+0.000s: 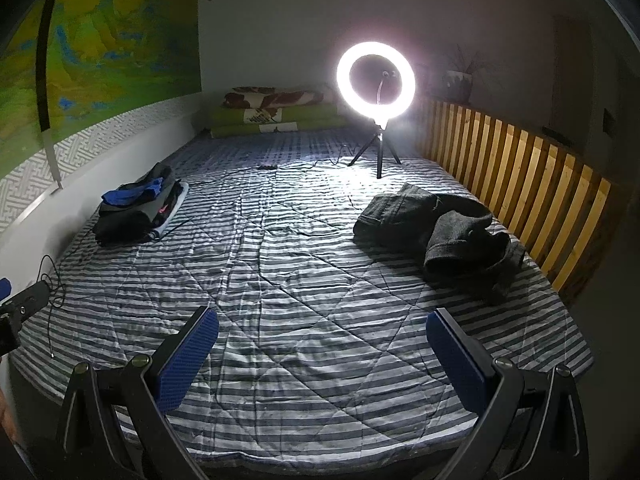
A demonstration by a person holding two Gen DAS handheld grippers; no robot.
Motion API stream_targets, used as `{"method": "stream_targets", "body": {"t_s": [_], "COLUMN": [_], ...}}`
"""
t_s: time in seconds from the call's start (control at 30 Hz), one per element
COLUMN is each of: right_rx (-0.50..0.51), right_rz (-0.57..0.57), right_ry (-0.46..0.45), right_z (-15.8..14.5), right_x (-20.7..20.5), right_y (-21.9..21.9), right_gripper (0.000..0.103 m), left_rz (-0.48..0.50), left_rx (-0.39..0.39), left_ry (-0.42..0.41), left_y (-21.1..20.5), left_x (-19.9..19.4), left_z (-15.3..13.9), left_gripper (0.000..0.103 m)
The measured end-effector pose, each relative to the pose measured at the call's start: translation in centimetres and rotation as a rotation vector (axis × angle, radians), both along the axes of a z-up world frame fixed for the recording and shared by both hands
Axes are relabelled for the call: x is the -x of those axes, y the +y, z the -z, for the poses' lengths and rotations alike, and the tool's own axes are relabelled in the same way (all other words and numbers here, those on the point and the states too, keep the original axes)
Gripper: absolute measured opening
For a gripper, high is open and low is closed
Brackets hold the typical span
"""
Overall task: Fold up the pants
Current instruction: 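Move both tools toward the crumpled grey houndstooth shorts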
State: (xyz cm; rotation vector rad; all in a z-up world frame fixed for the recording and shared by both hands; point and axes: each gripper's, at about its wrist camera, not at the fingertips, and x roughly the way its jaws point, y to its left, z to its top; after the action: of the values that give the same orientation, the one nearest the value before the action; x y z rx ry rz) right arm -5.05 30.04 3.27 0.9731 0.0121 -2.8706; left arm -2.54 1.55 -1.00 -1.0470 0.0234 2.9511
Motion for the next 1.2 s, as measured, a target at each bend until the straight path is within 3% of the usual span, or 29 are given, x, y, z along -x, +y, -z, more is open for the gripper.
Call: {"method": "stream_targets", "body": {"t_s": [0.47,1.2], "right_rx": [-0.016,-0.028], "right_rz": [0.024,0.017], "right_ry": [-0.010,0.003], "right_z": [0.8,0.4], "right_x": [1.3,0.3], "right_y": [0.6,0.1], "right_gripper": [0.103,0.103], "left_rz": [-0.011,-0.053], "left_rx": [0.015,0.007], "left_ry": [-0.015,-0.010], "left_y": [0.4,-1.2], "left_x": [1.9,0.3], "left_z": [1.5,1.3], "left_gripper": [0.103,0.103]}}
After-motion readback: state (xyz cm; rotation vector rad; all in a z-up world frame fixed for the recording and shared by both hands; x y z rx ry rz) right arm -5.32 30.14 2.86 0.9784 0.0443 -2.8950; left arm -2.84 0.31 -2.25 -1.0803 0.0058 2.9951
